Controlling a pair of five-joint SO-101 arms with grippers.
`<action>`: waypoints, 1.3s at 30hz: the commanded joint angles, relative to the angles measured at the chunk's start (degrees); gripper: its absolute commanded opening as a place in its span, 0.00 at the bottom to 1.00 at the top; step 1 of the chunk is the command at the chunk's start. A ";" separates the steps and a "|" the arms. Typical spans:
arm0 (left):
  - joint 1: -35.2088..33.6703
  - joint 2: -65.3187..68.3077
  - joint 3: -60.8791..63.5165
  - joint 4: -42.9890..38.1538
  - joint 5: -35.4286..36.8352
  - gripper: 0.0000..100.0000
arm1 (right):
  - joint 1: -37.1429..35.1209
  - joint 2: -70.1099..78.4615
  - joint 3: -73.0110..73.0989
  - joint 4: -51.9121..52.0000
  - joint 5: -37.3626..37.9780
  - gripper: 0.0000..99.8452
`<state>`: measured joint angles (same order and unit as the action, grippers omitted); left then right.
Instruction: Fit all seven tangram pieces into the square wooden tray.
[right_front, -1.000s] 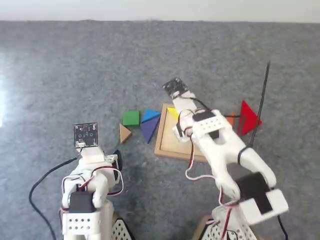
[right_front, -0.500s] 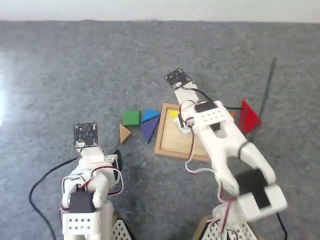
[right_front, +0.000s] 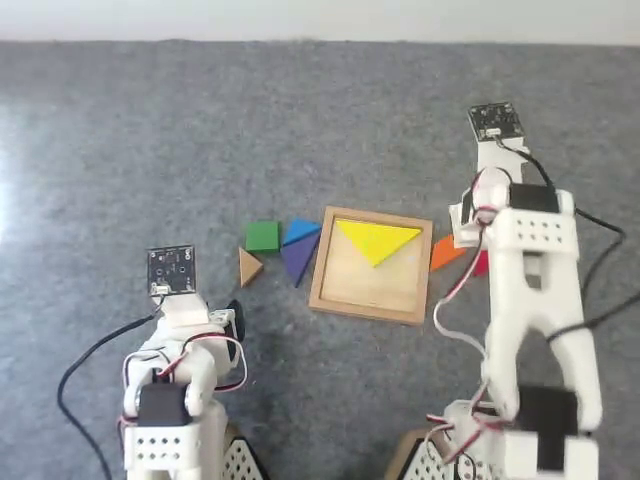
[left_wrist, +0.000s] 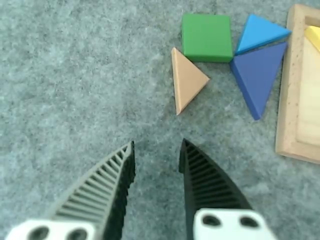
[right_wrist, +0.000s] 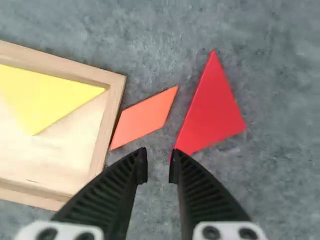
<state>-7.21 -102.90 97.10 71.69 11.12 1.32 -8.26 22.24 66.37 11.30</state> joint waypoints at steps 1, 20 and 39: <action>-0.26 -0.79 -0.66 0.26 0.62 0.14 | 1.10 7.25 -7.03 0.57 -1.76 0.17; -0.26 -0.79 -0.66 0.26 0.62 0.14 | 8.04 38.90 -25.67 3.03 -2.81 0.25; -0.26 -0.79 -0.66 0.26 0.62 0.14 | 14.55 41.01 -27.87 6.73 -5.98 0.18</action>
<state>-7.21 -102.90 97.10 71.69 11.12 13.89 32.00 -5.54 72.70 5.93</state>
